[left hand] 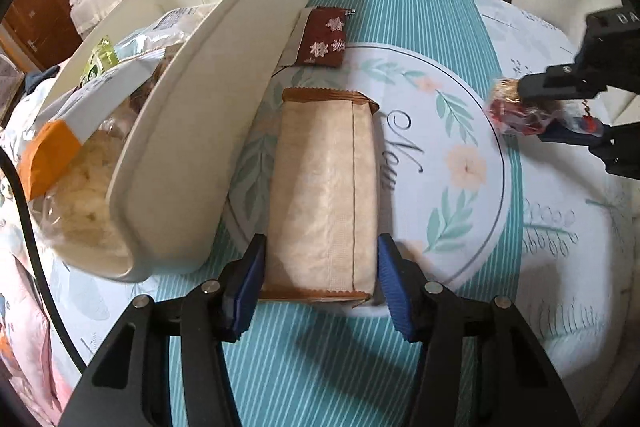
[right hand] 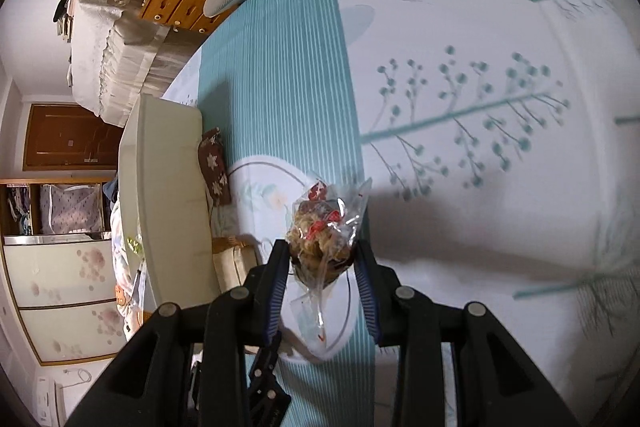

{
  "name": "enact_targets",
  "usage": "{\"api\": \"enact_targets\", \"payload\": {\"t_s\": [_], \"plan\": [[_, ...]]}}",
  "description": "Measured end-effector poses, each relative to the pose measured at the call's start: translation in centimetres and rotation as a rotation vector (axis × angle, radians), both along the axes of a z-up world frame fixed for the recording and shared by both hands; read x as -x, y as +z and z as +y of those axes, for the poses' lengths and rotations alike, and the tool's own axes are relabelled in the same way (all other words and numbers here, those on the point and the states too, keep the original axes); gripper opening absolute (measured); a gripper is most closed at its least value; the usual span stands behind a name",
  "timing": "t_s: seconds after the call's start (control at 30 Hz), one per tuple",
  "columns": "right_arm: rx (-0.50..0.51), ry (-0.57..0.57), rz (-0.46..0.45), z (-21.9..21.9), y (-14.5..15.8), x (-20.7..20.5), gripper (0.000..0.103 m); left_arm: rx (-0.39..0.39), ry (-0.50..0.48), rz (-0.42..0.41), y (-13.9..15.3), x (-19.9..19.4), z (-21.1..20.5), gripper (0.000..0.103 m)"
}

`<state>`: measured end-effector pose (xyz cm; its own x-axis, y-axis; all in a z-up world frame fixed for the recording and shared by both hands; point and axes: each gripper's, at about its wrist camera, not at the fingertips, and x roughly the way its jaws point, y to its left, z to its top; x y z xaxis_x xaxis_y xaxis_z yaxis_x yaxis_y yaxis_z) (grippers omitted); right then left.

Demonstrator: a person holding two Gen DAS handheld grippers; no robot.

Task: Organize snacks
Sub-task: 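Grasp the clear nut bag with the right gripper while the left grasps the brown wafer, then carry the wafer and nut bag over the tray and release both inside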

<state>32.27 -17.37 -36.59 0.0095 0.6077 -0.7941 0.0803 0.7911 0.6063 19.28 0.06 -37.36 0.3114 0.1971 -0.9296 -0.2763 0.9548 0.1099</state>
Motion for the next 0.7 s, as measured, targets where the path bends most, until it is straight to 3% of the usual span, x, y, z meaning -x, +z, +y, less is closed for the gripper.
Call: {"api": "enact_targets", "payload": {"t_s": [0.3, 0.47, 0.7], "plan": [[-0.011, -0.069, -0.024, -1.1, 1.9, 1.9, 0.034, 0.011, -0.131, 0.043, 2.1, 1.9, 0.0, 0.052], [-0.03, -0.099, -0.066, -1.2, 3.9, 2.8, 0.033, 0.033, -0.243, 0.024, 4.2, 2.7, -0.2, 0.052], [-0.058, -0.172, -0.127, -1.1, 6.7, 4.4, 0.033, 0.079, -0.436, -0.099, 9.0, 3.6, -0.1, 0.052]]}}
